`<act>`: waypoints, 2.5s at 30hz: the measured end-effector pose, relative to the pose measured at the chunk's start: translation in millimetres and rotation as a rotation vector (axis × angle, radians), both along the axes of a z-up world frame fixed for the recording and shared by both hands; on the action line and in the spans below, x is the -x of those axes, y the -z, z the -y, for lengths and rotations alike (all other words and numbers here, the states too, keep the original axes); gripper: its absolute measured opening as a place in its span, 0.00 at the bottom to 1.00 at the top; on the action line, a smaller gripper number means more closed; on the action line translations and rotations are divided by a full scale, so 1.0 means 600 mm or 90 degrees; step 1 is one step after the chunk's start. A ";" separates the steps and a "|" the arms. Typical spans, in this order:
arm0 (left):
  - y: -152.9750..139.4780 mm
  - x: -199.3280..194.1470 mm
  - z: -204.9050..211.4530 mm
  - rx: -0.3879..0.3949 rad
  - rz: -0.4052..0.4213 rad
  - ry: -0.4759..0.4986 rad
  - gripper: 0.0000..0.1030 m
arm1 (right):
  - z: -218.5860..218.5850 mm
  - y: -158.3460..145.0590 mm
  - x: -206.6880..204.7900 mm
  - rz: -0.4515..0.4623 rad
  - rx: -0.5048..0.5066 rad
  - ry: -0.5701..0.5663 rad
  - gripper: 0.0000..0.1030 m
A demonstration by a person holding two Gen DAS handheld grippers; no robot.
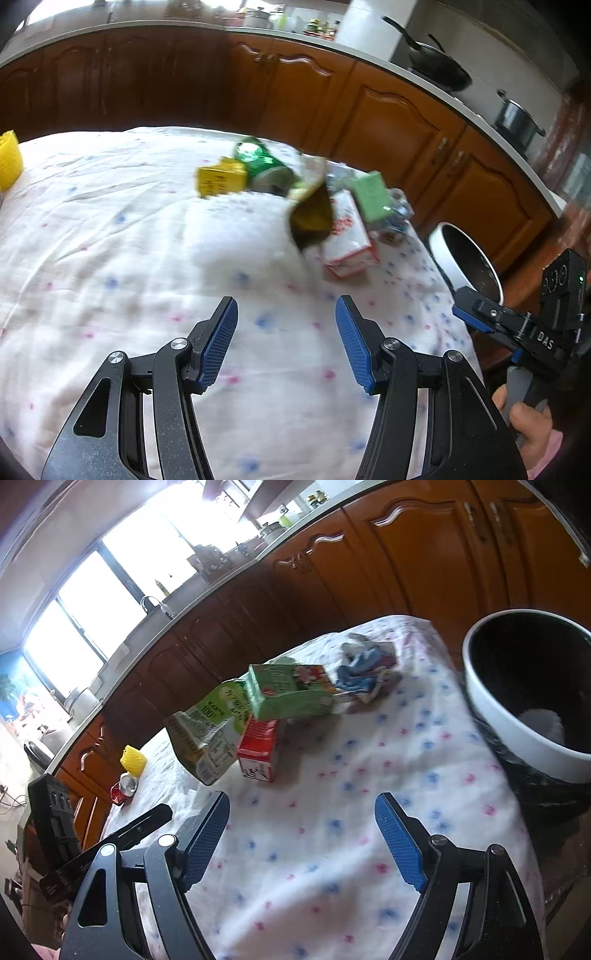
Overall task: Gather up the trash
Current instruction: 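Move both open tools back toward the trash on the table, then grasp another white foam net with the left tool while the right tool grasps a red juice carton, then carry the foam net and red carton over the bin with both tools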
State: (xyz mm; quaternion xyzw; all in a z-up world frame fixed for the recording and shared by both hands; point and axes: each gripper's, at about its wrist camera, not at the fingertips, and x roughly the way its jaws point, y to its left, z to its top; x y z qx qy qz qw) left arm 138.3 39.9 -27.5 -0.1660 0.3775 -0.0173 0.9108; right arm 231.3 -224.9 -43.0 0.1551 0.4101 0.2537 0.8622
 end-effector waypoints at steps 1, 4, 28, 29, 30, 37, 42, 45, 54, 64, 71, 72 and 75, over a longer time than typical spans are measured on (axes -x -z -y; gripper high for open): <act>0.001 -0.001 -0.007 0.000 -0.002 -0.006 0.54 | -0.007 0.000 -0.003 0.001 0.002 -0.004 0.80; 0.005 -0.006 -0.030 0.000 -0.007 -0.025 0.54 | -0.024 0.001 -0.013 -0.004 -0.003 -0.014 0.80; 0.054 -0.117 -0.102 0.119 -0.057 0.002 0.19 | -0.106 0.033 -0.086 -0.041 -0.013 -0.061 0.33; 0.052 -0.112 -0.101 0.115 -0.054 0.004 0.19 | -0.105 0.030 -0.081 -0.037 -0.009 -0.065 0.33; 0.048 -0.106 -0.099 0.112 -0.049 0.002 0.17 | -0.102 0.028 -0.072 -0.034 -0.008 -0.071 0.33; 0.020 -0.036 -0.090 0.087 -0.009 -0.029 0.16 | -0.069 0.017 -0.024 -0.021 -0.008 -0.088 0.33; 0.002 0.002 -0.065 0.081 0.005 0.002 0.16 | -0.045 0.002 0.009 -0.012 -0.024 -0.090 0.33; -0.002 0.016 -0.043 0.080 0.003 0.026 0.16 | -0.026 -0.008 0.029 0.001 -0.026 -0.088 0.33; -0.021 0.013 0.025 0.074 0.011 0.083 0.16 | 0.046 -0.031 0.058 0.031 -0.017 -0.027 0.33; -0.040 -0.016 0.113 0.062 0.024 0.153 0.16 | 0.147 -0.042 0.059 0.045 -0.004 0.061 0.33; -0.051 -0.048 0.175 0.052 0.029 0.197 0.16 | 0.206 -0.044 0.058 0.051 0.004 0.113 0.33; -0.052 -0.051 0.182 0.051 0.029 0.201 0.16 | 0.214 -0.044 0.057 0.051 0.008 0.120 0.33; -0.056 -0.065 0.208 0.045 0.026 0.215 0.16 | 0.235 -0.046 0.053 0.055 0.017 0.138 0.33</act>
